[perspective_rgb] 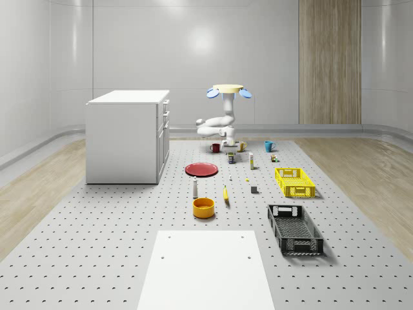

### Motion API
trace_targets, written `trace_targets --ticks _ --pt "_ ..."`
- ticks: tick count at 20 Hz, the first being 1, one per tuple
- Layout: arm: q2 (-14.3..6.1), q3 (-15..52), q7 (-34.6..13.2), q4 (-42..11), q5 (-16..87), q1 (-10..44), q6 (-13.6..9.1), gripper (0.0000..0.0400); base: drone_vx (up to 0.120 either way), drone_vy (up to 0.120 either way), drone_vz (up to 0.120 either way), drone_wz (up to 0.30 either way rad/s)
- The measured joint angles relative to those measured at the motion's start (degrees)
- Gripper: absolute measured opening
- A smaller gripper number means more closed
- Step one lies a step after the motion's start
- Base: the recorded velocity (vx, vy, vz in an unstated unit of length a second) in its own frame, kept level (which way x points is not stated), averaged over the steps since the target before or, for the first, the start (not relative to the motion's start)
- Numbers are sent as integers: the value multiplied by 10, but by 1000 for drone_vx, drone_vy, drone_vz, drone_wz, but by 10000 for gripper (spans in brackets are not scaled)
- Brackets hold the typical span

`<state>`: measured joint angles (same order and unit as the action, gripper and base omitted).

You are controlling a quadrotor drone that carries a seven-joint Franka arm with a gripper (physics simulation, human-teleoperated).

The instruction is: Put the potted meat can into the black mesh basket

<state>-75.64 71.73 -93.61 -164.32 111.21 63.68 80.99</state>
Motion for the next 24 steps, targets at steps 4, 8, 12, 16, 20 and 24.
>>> trace_targets --ticks 4,8,12,16,20,24 --pt "-10 -20 1 5 17 1 16 400 0 0 0 0" --pt "-16 -29 1 8 24 3 26 358 0 0 0 0" --pt "-21 -32 0 10 26 5 32 292 0 0 0 0" --pt "-24 -30 1 10 24 7 34 285 0 0 0 0" --pt "-25 -6 -2 4 2 8 26 287 0 0 40 0" --pt "-26 15 -5 0 -18 10 20 286 70 100 120 0"
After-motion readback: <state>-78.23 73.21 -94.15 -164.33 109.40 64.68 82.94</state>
